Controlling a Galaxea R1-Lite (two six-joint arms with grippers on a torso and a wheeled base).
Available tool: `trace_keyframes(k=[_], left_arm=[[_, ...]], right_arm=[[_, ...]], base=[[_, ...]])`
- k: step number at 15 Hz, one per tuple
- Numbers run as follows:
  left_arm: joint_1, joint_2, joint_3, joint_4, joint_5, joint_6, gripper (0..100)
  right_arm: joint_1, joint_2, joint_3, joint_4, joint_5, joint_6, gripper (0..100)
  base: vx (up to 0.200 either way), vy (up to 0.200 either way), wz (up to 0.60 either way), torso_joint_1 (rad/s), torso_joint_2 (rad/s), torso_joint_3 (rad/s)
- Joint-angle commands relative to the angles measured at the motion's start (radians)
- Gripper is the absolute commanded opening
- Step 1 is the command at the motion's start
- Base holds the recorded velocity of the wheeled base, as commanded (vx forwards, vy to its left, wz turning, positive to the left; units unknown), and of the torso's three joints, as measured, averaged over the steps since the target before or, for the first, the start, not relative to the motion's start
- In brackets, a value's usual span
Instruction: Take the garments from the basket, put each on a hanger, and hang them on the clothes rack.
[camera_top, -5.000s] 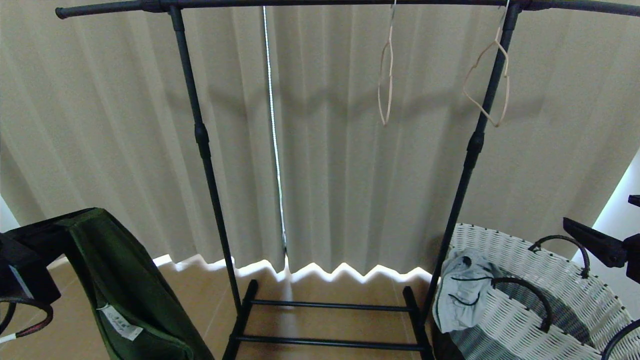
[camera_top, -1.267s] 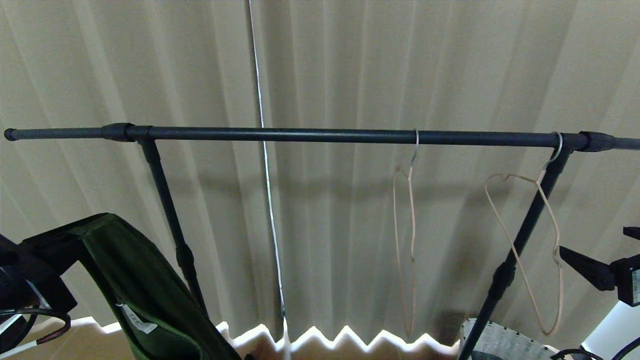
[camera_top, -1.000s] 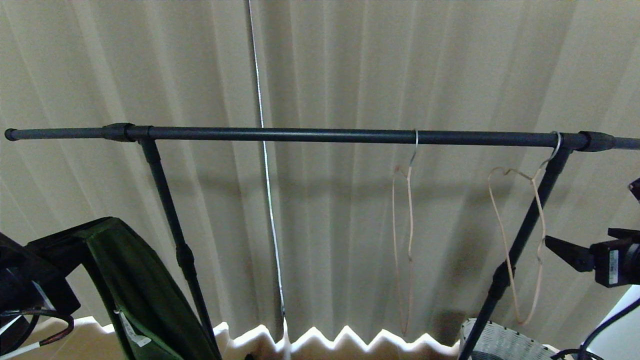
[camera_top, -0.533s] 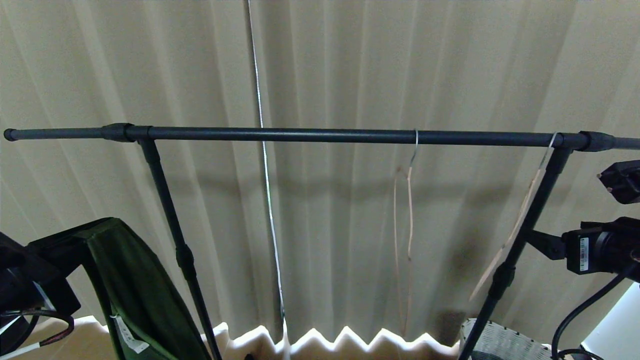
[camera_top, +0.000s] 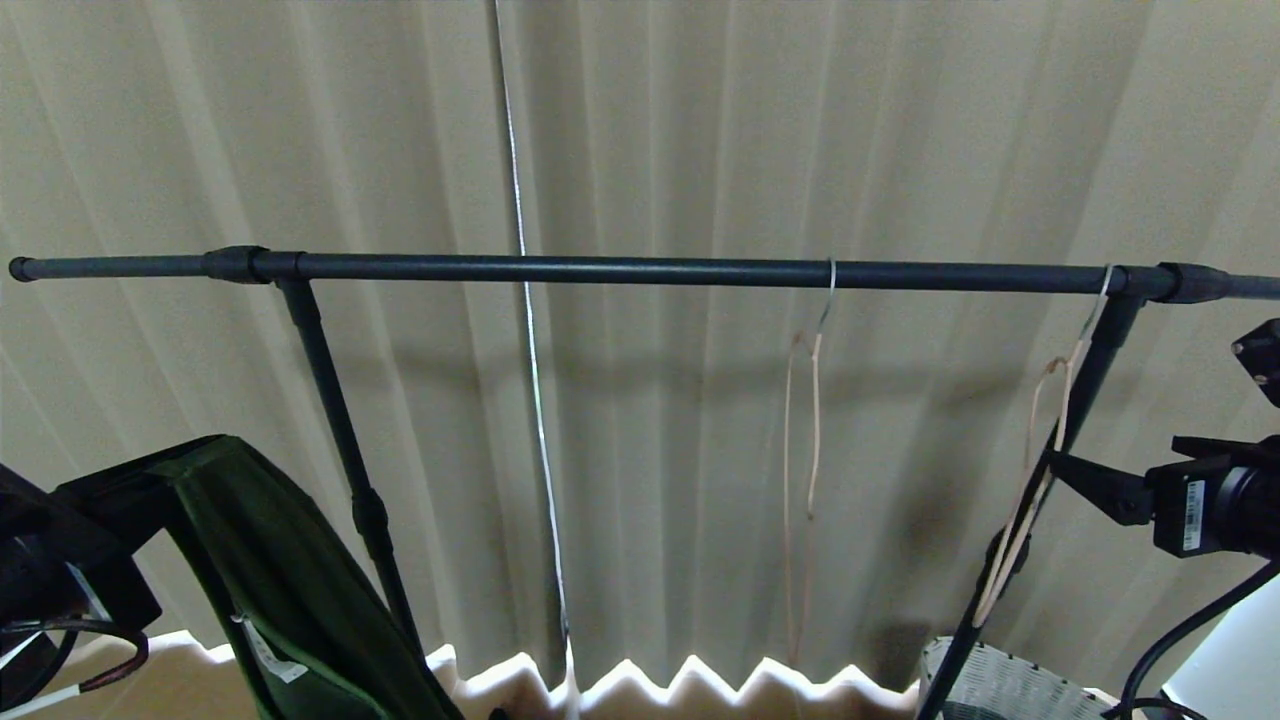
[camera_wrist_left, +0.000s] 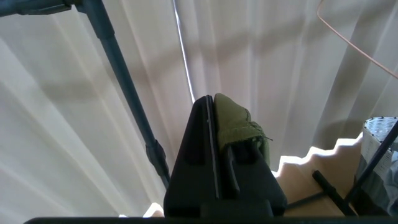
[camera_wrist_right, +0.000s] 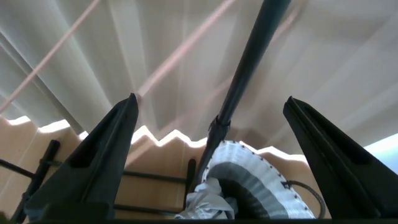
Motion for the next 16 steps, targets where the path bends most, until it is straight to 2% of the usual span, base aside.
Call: trace_keyframes(k=[1, 12, 16], left_arm=[[0.0, 0.0, 0.001, -0.001, 0.0, 0.0, 0], [0.0, 0.0, 0.001, 0.0, -0.001, 0.0, 0], [0.0, 0.0, 0.001, -0.001, -0.001, 0.0, 0]], right_arm=[[0.014, -0.021, 0.0, -0.001, 0.0, 0.0, 100], [0.046, 0.086, -0.019, -0.004, -0.006, 0.002, 100], [0.041, 0.103, -0.017, 0.008, -0.091, 0.0, 100]], base=[[0.0, 0.0, 0.0, 0.0, 0.0, 0.0], [0.0, 0.0, 0.0, 0.0, 0.0, 0.0], [0.0, 0.0, 0.0, 0.0, 0.0, 0.0]])
